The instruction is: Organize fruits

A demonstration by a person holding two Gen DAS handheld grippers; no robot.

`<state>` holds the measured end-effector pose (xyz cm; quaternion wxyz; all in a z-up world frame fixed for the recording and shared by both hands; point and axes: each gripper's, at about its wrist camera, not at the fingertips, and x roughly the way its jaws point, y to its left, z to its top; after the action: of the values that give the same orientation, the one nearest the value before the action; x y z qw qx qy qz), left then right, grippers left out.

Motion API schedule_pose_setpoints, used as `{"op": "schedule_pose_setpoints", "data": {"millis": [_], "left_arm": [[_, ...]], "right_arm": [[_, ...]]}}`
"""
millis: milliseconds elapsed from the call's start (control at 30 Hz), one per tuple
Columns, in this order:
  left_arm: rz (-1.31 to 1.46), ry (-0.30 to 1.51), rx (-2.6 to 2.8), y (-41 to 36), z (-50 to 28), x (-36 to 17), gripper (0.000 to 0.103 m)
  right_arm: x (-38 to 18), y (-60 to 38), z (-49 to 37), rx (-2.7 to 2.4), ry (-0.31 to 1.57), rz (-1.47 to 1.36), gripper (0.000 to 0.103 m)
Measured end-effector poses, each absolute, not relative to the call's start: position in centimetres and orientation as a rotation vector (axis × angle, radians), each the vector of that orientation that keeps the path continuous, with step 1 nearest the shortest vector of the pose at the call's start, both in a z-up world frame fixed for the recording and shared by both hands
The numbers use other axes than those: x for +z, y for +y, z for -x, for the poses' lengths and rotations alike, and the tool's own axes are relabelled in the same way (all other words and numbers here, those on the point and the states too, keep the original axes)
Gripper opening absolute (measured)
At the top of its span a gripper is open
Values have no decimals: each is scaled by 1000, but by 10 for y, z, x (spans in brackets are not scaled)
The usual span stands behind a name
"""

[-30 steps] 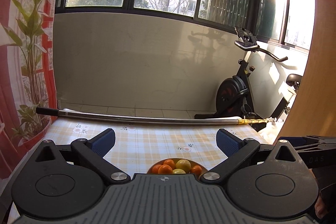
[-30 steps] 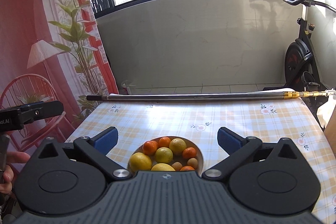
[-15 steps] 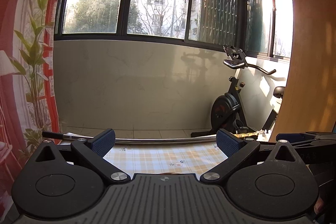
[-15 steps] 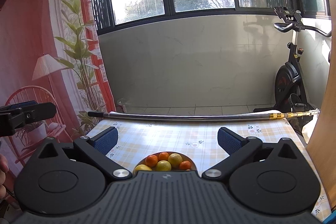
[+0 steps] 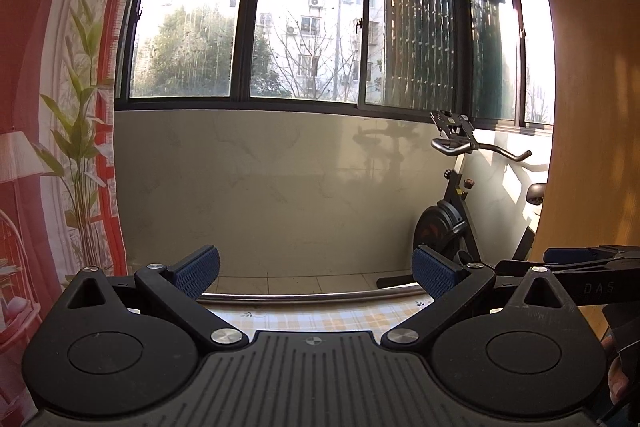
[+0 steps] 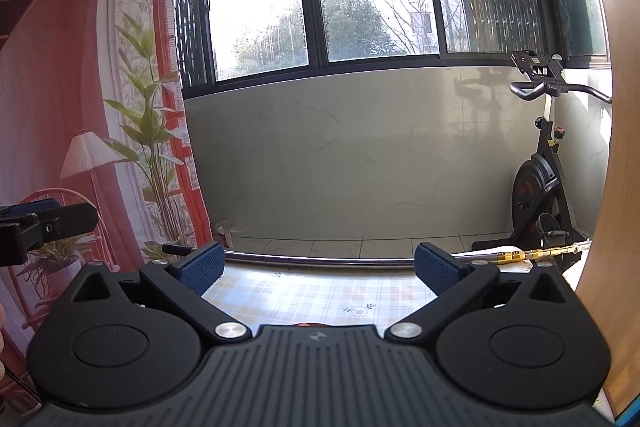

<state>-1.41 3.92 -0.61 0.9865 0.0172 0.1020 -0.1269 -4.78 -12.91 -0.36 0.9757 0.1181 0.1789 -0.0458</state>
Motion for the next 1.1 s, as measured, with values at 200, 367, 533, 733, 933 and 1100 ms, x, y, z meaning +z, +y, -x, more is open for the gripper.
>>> {"op": "schedule_pose_setpoints", "data": {"millis": [200,367,533,733,933,1100], "left_arm": [[-48,195,-256,40,15,-5,103],[-51,193,-255,40,16,-5,103],[-60,189,-255,39,17,-6,103],[-50,200,-255,41,15,-6,103],[-41,203,-248,44,16,-5,103],[-39,201,-242,45,18,-6,103]], "right_arm": [[-5,-133,53,-95,355,-256,103],[-3,-134,54,-95,349,-262,103],[-3,-136,55,-100,349,-269,103],[-4,-139,58,-105,346,-288,103],[-4,-138,58,-105,350,-296,103],[-3,-138,58,-107,347,-291,103]]}}
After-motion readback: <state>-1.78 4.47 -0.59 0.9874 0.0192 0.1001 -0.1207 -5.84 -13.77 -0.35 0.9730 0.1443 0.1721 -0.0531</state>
